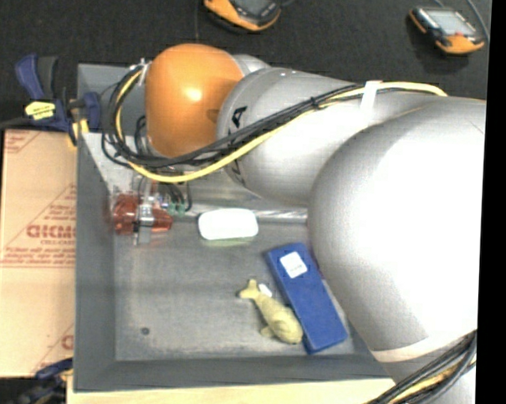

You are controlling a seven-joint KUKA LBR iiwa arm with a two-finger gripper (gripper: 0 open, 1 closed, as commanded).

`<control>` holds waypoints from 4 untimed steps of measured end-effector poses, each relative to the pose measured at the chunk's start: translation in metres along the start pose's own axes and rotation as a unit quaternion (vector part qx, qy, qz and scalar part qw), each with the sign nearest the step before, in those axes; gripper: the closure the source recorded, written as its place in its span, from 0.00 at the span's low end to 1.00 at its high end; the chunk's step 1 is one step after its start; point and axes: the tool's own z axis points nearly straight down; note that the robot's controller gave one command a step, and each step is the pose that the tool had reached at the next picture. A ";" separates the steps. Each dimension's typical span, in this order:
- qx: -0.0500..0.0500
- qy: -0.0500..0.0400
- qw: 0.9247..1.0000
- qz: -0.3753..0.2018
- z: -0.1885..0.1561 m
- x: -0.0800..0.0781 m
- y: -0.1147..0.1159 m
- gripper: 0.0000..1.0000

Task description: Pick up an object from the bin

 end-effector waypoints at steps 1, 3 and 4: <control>0.004 0.009 0.977 0.215 0.044 0.008 -0.007 0.00; 0.003 0.003 0.976 0.218 0.090 0.006 -0.131 1.00; 0.003 0.004 0.976 0.217 0.090 0.006 -0.130 1.00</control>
Offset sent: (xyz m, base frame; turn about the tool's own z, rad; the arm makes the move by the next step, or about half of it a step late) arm 0.0037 0.0061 -0.0910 -0.0435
